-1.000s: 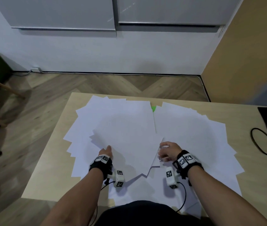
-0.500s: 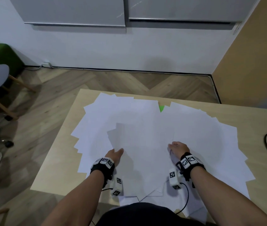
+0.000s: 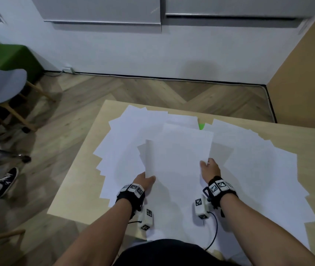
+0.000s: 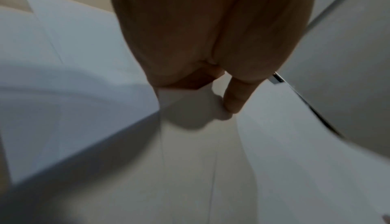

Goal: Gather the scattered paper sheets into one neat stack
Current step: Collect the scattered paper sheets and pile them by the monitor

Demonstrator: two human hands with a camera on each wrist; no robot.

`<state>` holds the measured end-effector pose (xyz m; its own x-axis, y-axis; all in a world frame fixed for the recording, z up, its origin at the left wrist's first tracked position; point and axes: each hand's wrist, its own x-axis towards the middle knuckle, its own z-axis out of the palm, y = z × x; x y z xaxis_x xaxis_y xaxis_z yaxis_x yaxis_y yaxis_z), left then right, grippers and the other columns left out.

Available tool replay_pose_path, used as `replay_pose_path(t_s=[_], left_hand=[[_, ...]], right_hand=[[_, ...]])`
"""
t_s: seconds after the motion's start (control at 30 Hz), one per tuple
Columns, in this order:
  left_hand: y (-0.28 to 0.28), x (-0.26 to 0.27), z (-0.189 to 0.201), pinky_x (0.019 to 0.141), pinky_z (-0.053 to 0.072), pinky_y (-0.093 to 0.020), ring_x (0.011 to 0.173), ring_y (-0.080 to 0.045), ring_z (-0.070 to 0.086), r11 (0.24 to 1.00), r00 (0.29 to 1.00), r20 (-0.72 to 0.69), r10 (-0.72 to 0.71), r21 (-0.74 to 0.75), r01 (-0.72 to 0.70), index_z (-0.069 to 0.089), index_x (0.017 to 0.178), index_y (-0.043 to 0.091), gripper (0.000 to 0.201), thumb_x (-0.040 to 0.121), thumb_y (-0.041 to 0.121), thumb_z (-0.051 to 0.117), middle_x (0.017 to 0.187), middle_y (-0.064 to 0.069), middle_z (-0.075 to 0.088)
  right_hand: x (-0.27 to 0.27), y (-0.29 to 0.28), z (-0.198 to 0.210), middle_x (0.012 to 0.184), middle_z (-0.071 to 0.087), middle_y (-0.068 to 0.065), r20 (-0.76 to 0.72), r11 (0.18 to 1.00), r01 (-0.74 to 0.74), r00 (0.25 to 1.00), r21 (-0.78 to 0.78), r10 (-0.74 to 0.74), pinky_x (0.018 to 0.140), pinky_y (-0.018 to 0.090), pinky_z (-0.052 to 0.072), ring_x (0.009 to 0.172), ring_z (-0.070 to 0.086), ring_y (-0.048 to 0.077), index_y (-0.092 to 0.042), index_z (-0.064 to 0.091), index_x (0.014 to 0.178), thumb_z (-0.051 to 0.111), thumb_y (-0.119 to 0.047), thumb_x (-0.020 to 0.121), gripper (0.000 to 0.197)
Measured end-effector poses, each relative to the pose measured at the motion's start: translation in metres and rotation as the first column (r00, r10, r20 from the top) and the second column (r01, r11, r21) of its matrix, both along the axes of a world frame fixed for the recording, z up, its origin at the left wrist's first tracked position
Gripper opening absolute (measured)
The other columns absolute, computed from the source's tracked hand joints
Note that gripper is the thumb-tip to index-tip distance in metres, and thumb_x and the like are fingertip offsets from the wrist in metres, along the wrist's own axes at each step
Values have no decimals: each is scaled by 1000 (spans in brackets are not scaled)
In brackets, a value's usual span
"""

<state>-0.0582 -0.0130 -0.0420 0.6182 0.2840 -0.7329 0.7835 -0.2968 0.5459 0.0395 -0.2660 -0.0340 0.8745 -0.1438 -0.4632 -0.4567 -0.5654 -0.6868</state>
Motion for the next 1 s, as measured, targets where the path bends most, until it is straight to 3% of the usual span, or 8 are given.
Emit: replay_pose_path(t_s=[0.1, 0.23, 0.43, 0.57, 0.7, 0.77, 0.9, 1.0], left_hand=[[4, 4, -2, 77, 44, -27, 91, -25, 59, 999, 999, -4, 34, 6, -34, 58, 129, 8, 39, 97, 28, 51, 112, -10, 65], [7, 8, -9, 88, 38, -28, 115, -30, 54, 996, 996, -5, 85, 31, -85, 50, 138, 3, 44, 103, 29, 42, 138, -17, 54], [9, 8, -13, 110, 31, -31, 139, -29, 39, 996, 997, -9, 79, 50, -79, 39, 147, 4, 54, 106, 39, 32, 152, -16, 40], [17, 7, -10, 106, 36, -31, 130, -32, 48, 985, 985, 8, 170, 20, -170, 48, 139, 2, 49, 104, 34, 39, 143, -16, 49], [13, 4, -5, 92, 37, -28, 118, -30, 54, 998, 999, -17, -47, 33, 48, 56, 126, 5, 37, 103, 29, 41, 125, -12, 57], [10, 2, -3, 87, 40, -27, 102, -25, 57, 993, 993, -5, -116, 7, 116, 59, 110, 11, 20, 100, 23, 47, 110, -8, 60], [12, 1, 2, 83, 57, -42, 78, -23, 63, 987, 992, -15, -128, -97, 126, 62, 85, 13, 14, 81, -1, 65, 84, -6, 67], [16, -1, -2, 87, 56, -53, 87, -30, 67, 981, 993, -28, -119, -156, 113, 64, 88, 12, 23, 73, -4, 69, 90, -11, 71]], right_hand=[[2, -1, 3, 98, 60, 6, -41, 999, -30, 999, 31, 31, 80, 28, 40, 91, 56, 26, -11, 52, 106, 48, -17, 95, 13], [3, -3, 5, 88, 55, 2, -159, 990, -131, 978, 45, 137, 74, 30, 38, 84, 53, 24, -12, 50, 95, 58, -21, 89, 13], [1, -8, 7, 109, 62, 5, -127, 982, -188, 973, 31, 190, 83, 26, 41, 98, 56, 21, -7, 57, 110, 72, -24, 87, 32], [0, -17, 16, 104, 61, 5, -23, 989, -147, 989, 30, 148, 88, 24, 39, 108, 58, 24, -2, 64, 114, 62, -27, 95, 31], [2, -22, 17, 66, 42, 3, 9, 996, -84, 996, -3, 84, 61, 31, 33, 75, 45, 22, -11, 44, 65, 52, -37, 99, 43], [1, -20, 18, 62, 41, 4, 10, 998, -52, 999, -23, 52, 60, 32, 30, 71, 44, 24, -10, 38, 63, 47, -40, 100, 49], [-4, -16, 13, 75, 56, 5, 25, 998, 18, 1000, 68, -20, 72, 30, 38, 79, 54, 25, -9, 51, 75, 54, -39, 97, 37], [-7, -15, 11, 118, 64, 11, -3, 996, 2, 1000, 84, -2, 88, 29, 41, 105, 58, 26, -6, 57, 113, 64, -24, 93, 28]])
